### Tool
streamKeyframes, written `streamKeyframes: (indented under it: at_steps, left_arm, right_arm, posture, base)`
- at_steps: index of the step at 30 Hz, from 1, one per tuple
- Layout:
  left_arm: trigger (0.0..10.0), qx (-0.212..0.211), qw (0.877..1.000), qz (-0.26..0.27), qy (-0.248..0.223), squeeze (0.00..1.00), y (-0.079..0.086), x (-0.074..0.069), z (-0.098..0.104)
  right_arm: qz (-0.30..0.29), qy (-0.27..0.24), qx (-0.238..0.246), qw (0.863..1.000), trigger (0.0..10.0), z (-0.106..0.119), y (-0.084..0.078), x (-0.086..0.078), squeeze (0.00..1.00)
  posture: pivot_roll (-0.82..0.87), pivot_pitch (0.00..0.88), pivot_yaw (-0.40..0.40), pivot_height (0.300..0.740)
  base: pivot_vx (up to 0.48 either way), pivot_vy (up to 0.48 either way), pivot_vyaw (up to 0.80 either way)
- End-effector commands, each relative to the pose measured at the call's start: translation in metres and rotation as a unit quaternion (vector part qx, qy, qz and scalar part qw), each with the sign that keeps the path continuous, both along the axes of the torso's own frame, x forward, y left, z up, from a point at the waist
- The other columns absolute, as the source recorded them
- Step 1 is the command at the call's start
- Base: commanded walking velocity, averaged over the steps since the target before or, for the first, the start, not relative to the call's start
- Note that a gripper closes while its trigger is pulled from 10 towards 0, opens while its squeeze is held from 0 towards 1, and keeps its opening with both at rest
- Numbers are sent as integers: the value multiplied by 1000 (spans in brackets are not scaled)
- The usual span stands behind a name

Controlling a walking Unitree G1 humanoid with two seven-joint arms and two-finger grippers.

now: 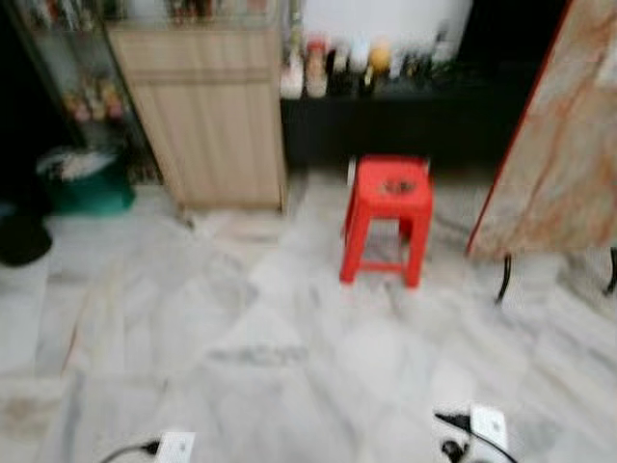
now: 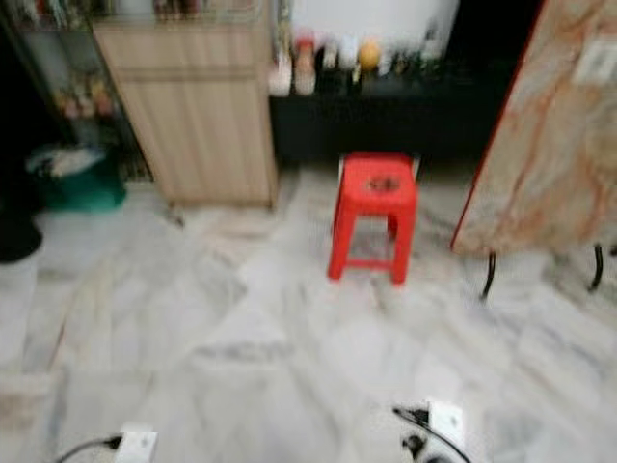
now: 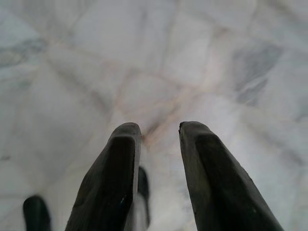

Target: Hang keys on a hook

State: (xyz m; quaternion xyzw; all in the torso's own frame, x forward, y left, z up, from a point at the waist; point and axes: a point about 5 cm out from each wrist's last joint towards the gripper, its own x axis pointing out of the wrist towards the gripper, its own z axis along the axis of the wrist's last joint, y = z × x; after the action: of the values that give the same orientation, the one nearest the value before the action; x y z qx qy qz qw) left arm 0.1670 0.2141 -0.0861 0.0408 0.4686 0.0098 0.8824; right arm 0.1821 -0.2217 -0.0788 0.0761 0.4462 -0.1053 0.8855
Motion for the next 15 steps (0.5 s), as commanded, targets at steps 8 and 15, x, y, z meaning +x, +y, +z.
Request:
streamKeyframes:
  at_steps: [8,15]
  left_arm:
    - [10000,-2,1000,23,7,0,9,-4,0]
    - [10000,-3,1000,29,3,0,9,0,1]
  right_arm:
    - [2,-6,9,1000,10000,2,7,6,0]
    - [3,-11,11,1000,10000,3,8,10,0]
  posture:
    - [50,0,-20,726]
    - [52,0,-25,726]
  base:
    - [160,0,0]
    - [366,0,0]
